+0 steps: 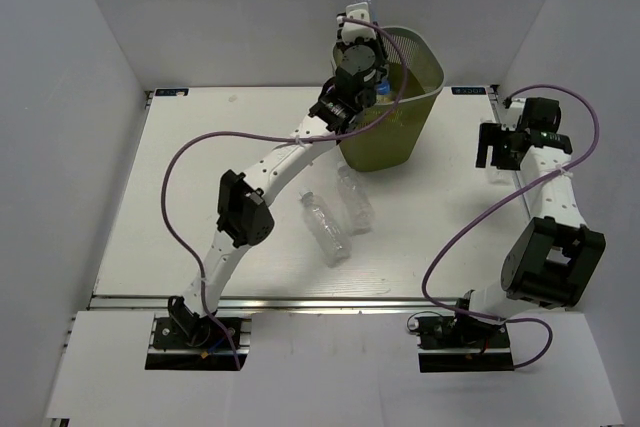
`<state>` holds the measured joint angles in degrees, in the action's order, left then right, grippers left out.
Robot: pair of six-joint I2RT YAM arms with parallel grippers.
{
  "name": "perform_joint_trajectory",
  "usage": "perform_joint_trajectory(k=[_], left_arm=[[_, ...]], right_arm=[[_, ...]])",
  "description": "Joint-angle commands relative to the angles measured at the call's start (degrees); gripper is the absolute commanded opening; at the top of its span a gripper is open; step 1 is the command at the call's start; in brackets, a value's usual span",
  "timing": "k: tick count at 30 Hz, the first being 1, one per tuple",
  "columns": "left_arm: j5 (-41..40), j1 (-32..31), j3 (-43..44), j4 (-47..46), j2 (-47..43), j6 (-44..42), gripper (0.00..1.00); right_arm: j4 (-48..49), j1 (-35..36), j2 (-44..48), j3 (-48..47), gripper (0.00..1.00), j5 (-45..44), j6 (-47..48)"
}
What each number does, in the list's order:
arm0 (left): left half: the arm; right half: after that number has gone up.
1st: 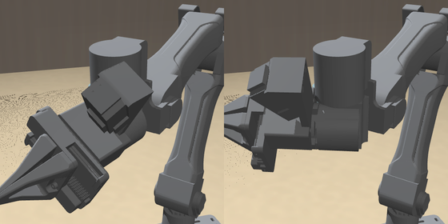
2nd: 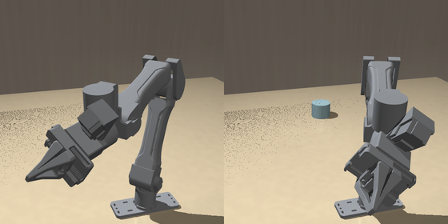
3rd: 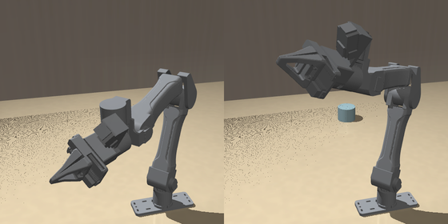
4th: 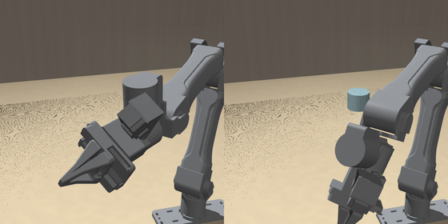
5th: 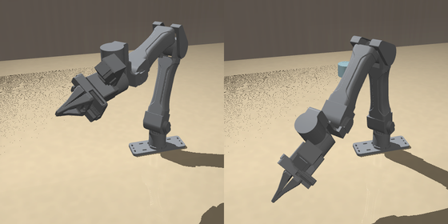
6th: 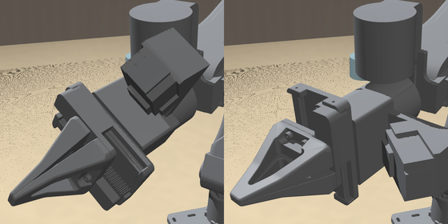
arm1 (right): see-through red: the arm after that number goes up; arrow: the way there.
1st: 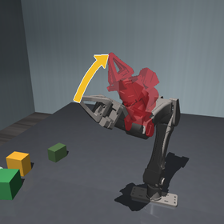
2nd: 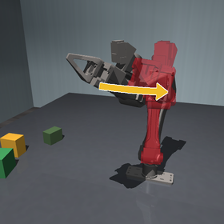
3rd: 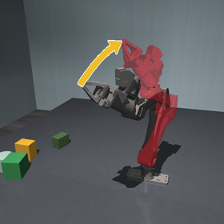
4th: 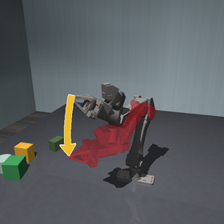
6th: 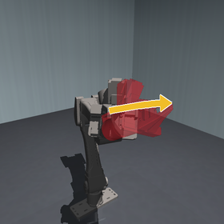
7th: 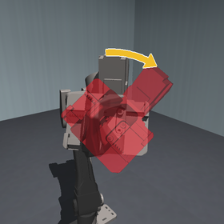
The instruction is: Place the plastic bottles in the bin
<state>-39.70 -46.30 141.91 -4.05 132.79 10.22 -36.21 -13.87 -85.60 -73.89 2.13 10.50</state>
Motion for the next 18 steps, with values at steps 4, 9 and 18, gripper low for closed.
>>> perform_joint_trajectory(k=[4,9,18], left_arm=[[0.67,3.93,1.73,-8.69,0.19,1.82,0.82],[6.20,4.47,-3.73,-2.89,-4.37,2.44,1.00],[12.19,3.06,-17.86,8.25,-29.10,-8.66,1.00]], right_arm=[[5.18,-2.91,0.79,4.01,0.88,1.91,-2.23],[5.62,-4.06,-5.08,0.70,0.90,4.45,-3.82],[9.22,-2.92,-17.83,-9.07,0.90,-4.48,-1.02]])
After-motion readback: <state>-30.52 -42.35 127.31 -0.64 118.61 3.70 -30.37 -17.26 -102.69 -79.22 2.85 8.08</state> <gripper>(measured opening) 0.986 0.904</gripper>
